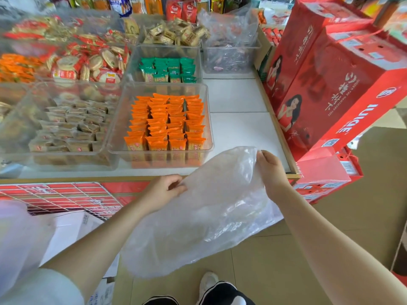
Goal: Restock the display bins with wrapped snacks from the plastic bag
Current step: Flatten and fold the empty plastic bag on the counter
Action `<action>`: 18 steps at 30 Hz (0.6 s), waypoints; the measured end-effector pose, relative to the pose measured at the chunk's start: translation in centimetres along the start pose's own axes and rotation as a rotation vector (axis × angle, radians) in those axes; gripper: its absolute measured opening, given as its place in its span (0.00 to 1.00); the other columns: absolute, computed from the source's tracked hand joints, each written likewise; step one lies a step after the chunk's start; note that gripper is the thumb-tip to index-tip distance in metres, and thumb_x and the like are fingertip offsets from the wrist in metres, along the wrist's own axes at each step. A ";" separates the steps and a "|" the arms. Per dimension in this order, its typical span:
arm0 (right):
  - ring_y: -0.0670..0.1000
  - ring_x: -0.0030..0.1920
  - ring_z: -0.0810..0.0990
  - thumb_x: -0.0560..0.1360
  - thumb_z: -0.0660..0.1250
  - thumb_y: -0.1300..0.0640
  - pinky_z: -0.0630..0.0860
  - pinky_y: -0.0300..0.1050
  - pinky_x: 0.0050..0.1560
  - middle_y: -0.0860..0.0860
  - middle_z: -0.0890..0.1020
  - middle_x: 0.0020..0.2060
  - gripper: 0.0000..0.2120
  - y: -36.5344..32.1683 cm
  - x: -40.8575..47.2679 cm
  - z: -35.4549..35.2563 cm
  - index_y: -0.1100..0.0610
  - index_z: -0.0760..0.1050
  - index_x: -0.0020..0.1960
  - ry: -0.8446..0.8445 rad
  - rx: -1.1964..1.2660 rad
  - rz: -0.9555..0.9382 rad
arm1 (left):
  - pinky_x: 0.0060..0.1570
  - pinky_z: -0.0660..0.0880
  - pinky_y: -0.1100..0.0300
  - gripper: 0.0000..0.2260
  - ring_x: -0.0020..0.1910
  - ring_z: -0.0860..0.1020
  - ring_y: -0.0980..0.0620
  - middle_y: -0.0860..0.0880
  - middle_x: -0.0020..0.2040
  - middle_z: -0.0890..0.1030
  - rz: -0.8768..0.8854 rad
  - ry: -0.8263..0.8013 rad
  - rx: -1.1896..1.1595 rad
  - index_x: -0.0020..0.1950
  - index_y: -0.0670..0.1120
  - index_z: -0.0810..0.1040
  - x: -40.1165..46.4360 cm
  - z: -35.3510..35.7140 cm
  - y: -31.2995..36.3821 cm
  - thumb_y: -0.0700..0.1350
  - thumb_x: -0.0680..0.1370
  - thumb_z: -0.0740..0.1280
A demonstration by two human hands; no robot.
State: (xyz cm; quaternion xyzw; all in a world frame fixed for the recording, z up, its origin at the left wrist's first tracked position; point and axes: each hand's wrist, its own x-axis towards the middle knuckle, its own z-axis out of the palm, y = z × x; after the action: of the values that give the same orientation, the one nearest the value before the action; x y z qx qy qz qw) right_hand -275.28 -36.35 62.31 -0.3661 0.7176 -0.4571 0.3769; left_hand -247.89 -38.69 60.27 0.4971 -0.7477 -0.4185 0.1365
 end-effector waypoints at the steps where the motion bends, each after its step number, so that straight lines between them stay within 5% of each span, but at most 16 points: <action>1: 0.50 0.41 0.68 0.81 0.53 0.57 0.68 0.41 0.40 0.50 0.70 0.40 0.10 0.4 -0.2 0.1 0.56 0.72 0.45 0.019 -0.102 -0.027 | 0.33 0.59 0.59 0.14 0.30 0.64 0.56 0.52 0.31 0.67 0.007 0.019 -0.037 0.34 0.46 0.68 0.1 0.1 0.2 0.46 0.78 0.65; 3: 0.46 0.59 0.66 0.81 0.52 0.58 0.63 0.39 0.62 0.48 0.67 0.58 0.15 0.6 -1.5 0.5 0.56 0.68 0.66 0.050 -0.204 -0.178 | 0.33 0.59 0.58 0.13 0.30 0.64 0.55 0.52 0.31 0.67 0.004 0.074 -0.102 0.35 0.46 0.70 0.4 -0.1 0.8 0.47 0.78 0.64; 5: 0.41 0.65 0.64 0.80 0.53 0.52 0.58 0.32 0.66 0.45 0.64 0.64 0.22 0.1 -3.3 1.0 0.57 0.62 0.72 0.007 -0.132 -0.347 | 0.33 0.60 0.58 0.11 0.31 0.66 0.55 0.51 0.31 0.69 0.010 0.137 -0.131 0.36 0.46 0.72 0.7 -0.6 1.2 0.47 0.78 0.64; 8: 0.41 0.56 0.73 0.74 0.63 0.47 0.70 0.31 0.54 0.42 0.72 0.57 0.22 -0.4 -4.7 1.9 0.54 0.70 0.65 -0.142 -0.134 -0.400 | 0.35 0.62 0.59 0.09 0.33 0.68 0.54 0.48 0.34 0.72 0.058 0.186 -0.141 0.41 0.42 0.74 1.0 -1.4 2.0 0.46 0.78 0.64; 10: 0.44 0.46 0.76 0.74 0.69 0.55 0.70 0.36 0.44 0.47 0.77 0.47 0.10 -0.5 -4.5 2.5 0.57 0.76 0.54 -0.095 -0.262 -0.436 | 0.34 0.62 0.62 0.09 0.31 0.68 0.56 0.49 0.33 0.72 0.085 0.178 -0.105 0.41 0.43 0.73 0.9 -1.5 2.1 0.46 0.78 0.64; 11: 0.46 0.41 0.75 0.75 0.67 0.59 0.68 0.38 0.41 0.48 0.78 0.42 0.03 -0.6 -3.9 2.6 0.58 0.77 0.48 -0.026 -0.293 -0.424 | 0.32 0.61 0.64 0.09 0.30 0.67 0.57 0.51 0.31 0.71 0.086 0.176 -0.081 0.40 0.43 0.73 0.7 -1.5 1.9 0.45 0.78 0.64; 14: 0.52 0.36 0.72 0.77 0.61 0.60 0.67 0.43 0.40 0.50 0.75 0.33 0.06 -1.1 -1.3 1.3 0.59 0.73 0.43 0.250 -0.189 -0.257 | 0.30 0.59 0.64 0.10 0.28 0.66 0.58 0.53 0.28 0.66 0.088 0.250 -0.017 0.37 0.45 0.70 0.3 -1.8 0.4 0.44 0.78 0.64; 18: 0.52 0.27 0.68 0.79 0.55 0.59 0.66 0.43 0.31 0.51 0.71 0.28 0.07 -1.7 -0.3 1.5 0.59 0.69 0.44 0.201 -0.026 -0.104 | 0.30 0.61 0.66 0.09 0.28 0.67 0.60 0.54 0.29 0.68 0.075 0.185 -0.050 0.37 0.51 0.72 -0.1 -1.6 0.1 0.46 0.78 0.64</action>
State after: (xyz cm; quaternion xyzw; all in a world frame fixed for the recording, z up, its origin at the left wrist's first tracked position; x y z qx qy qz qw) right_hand -273.52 -37.22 63.46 -0.3601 0.7378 -0.5009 0.2742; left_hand -246.90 -39.36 61.41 0.5019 -0.7393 -0.3839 0.2327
